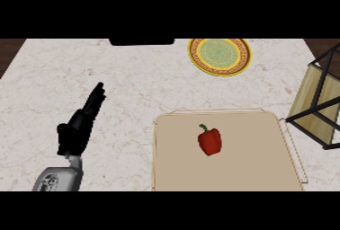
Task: Pick the tomato from the tray and place it in the tiered shelf
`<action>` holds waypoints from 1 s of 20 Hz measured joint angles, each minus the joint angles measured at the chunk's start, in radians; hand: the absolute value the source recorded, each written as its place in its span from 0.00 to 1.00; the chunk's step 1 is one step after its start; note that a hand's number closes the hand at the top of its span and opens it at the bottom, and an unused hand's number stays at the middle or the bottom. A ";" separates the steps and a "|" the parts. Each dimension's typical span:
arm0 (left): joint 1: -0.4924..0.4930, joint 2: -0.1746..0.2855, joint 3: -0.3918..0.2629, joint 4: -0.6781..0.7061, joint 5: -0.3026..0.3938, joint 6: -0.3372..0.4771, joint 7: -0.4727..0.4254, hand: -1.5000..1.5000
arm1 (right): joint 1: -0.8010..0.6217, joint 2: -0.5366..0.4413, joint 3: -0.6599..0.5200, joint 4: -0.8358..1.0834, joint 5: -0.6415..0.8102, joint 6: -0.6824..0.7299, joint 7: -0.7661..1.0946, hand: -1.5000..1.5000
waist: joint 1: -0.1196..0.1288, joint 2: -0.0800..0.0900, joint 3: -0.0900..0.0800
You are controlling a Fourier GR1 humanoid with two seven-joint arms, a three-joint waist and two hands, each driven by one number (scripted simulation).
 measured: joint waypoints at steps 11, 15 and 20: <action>-0.033 -0.007 -0.016 0.012 -0.006 -0.013 0.004 0.50 | -0.153 -0.173 -0.053 0.250 -0.148 0.075 0.143 1.00 | 0.037 0.006 0.000; -0.045 -0.018 -0.023 0.031 -0.012 -0.009 0.001 0.50 | -0.252 -0.212 -0.012 0.329 -0.152 0.064 0.157 1.00 | 0.047 0.009 0.000; -0.040 -0.034 -0.042 0.023 -0.029 0.003 0.001 0.50 | -0.373 -0.233 0.060 0.356 -0.126 0.020 0.148 1.00 | 0.055 0.010 0.000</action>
